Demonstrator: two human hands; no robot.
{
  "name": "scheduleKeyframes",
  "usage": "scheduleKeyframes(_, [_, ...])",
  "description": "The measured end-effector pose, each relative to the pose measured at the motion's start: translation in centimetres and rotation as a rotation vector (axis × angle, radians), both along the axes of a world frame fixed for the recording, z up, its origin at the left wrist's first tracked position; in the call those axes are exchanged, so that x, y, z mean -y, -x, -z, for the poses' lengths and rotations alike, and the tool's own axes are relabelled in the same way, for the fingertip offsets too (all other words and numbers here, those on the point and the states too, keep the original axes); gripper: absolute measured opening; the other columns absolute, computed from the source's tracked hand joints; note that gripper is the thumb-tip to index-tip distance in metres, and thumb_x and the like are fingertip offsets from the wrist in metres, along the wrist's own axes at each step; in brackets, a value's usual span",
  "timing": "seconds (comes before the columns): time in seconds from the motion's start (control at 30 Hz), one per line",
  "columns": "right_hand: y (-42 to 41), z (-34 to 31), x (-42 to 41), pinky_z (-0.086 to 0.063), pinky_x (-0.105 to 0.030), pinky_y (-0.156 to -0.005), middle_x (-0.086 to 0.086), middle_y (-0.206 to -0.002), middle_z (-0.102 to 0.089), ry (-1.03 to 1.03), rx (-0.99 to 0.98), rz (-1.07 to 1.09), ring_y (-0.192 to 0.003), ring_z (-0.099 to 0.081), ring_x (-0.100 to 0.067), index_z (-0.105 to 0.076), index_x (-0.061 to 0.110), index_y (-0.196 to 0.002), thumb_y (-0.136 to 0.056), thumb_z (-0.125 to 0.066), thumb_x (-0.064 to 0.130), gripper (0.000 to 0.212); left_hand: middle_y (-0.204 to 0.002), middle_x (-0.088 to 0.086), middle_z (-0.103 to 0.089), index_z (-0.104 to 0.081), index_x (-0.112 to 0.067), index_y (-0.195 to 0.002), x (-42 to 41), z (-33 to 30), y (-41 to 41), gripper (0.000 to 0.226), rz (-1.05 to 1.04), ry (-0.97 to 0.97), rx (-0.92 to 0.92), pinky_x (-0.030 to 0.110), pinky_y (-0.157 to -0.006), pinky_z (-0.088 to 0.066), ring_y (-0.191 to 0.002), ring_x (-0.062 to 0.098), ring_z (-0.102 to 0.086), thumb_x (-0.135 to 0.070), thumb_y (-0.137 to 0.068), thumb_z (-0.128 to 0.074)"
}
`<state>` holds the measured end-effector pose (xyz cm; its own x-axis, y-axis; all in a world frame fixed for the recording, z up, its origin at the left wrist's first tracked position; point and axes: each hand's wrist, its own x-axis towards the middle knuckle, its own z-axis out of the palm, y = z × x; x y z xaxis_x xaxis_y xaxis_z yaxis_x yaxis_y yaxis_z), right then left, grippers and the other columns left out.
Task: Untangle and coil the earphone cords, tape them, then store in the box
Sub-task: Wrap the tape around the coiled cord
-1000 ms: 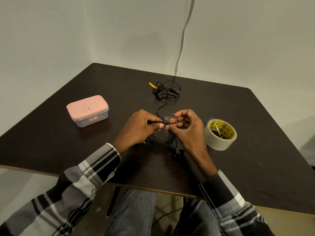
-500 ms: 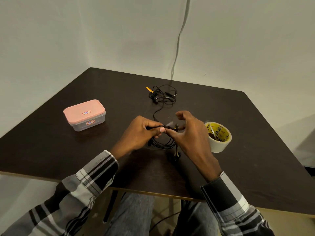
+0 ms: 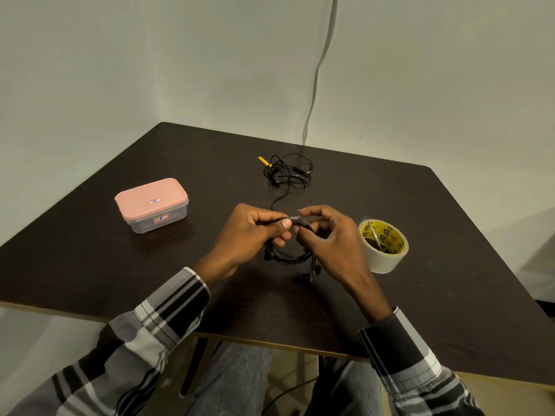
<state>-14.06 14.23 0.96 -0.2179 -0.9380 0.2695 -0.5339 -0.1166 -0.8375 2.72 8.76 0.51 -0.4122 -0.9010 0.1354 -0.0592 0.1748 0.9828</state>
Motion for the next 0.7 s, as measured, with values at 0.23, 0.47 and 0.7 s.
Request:
scheduleKeyframes(0.23, [-0.16,-0.29,-0.44,-0.055,-0.028,-0.066,-0.008,-0.074,-0.071,-0.113,0.656,-0.054,-0.069,-0.064,-0.022,-0.066,0.003,-0.110,-0.082,-0.074,-0.003,0.030,-0.088,0.007,-0.077,-0.076,-0.007,-0.103,0.32,0.05,-0.05,0.017,-0.012,0.047,0.051,0.035,-0.085,-0.058,-0.080,0.021,-0.073,-0.010,-0.088,-0.071])
scheduleKeyframes(0.47, [0.19,0.02,-0.55,-0.056,-0.026,-0.065,-0.016,-0.087,-0.076,-0.086,0.730,-0.039,-0.072,-0.067,-0.019,-0.069,0.001,-0.104,-0.075,-0.081,0.004,0.031,-0.084,0.005,-0.077,-0.077,-0.013,-0.098,0.12,0.07,0.03,0.014,0.003,0.086,0.053,0.030,-0.081,-0.058,-0.080,0.023,-0.073,-0.009,-0.085,-0.073])
scheduleKeyframes(0.7, [-0.33,0.54,-0.66,-0.052,-0.023,-0.057,-0.017,-0.079,-0.074,0.046,0.692,0.043,-0.063,-0.065,-0.016,-0.067,-0.001,-0.100,-0.077,-0.081,0.005,0.028,-0.084,0.003,-0.078,-0.076,-0.017,-0.098,-0.11,0.46,0.92,0.024,-0.109,0.111,-0.085,0.026,-0.073,-0.057,-0.071,0.017,-0.073,-0.003,-0.078,-0.078])
